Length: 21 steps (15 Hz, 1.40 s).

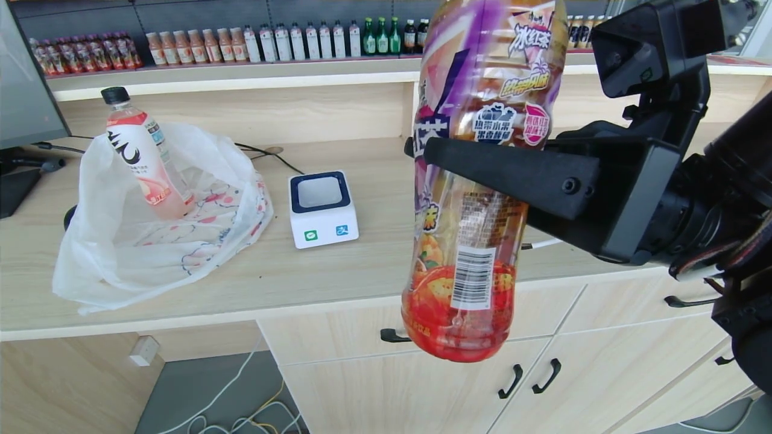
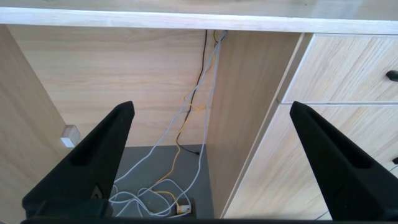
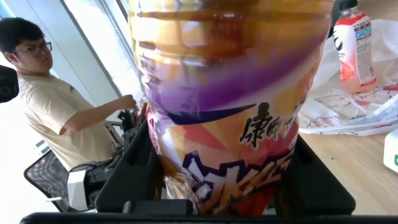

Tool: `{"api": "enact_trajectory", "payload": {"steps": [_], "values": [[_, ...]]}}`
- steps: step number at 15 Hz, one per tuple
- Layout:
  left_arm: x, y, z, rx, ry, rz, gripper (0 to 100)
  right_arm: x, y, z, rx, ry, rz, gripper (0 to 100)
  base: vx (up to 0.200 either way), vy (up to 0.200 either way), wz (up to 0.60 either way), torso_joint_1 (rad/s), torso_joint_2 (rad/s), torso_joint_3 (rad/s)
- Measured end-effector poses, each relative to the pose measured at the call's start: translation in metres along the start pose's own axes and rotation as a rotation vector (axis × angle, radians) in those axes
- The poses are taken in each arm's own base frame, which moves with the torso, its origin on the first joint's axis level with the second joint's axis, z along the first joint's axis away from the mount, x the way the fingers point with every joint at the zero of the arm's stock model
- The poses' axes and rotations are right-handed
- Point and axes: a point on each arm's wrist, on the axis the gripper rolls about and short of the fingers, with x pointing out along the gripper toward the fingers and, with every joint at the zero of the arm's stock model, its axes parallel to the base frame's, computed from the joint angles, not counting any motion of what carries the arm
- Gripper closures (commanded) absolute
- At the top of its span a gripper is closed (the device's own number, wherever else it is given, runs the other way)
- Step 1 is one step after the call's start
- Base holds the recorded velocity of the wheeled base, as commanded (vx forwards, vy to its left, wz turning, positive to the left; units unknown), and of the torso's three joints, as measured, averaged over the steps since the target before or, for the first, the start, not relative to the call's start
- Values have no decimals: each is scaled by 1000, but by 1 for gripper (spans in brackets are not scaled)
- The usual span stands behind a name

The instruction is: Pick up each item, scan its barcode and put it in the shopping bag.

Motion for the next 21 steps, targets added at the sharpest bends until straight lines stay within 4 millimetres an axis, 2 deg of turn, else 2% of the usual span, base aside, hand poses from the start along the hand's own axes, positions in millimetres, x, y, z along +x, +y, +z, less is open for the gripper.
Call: {"api": "enact_trajectory", "payload": {"steps": [5, 8, 11, 16, 21], "values": [[0, 0, 0, 0, 0, 0, 0, -11, 1, -1, -22, -36, -80, 100, 0, 0, 0, 0, 0, 0], [0, 0, 0, 0, 0, 1, 0, -18, -2, 2, -101, -68, -163, 100, 0, 0, 0, 0, 0, 0], [0, 0, 0, 0, 0, 0, 0, -24, -8, -1, -210, -105, -313, 100, 0, 0, 0, 0, 0, 0], [0, 0, 0, 1, 0, 0, 0, -37, -15, -15, -347, -163, -674, 100, 0, 0, 0, 0, 0, 0], [0, 0, 0, 0, 0, 0, 0, -44, -14, -13, -451, -306, -905, 100, 0, 0, 0, 0, 0, 0]]}}
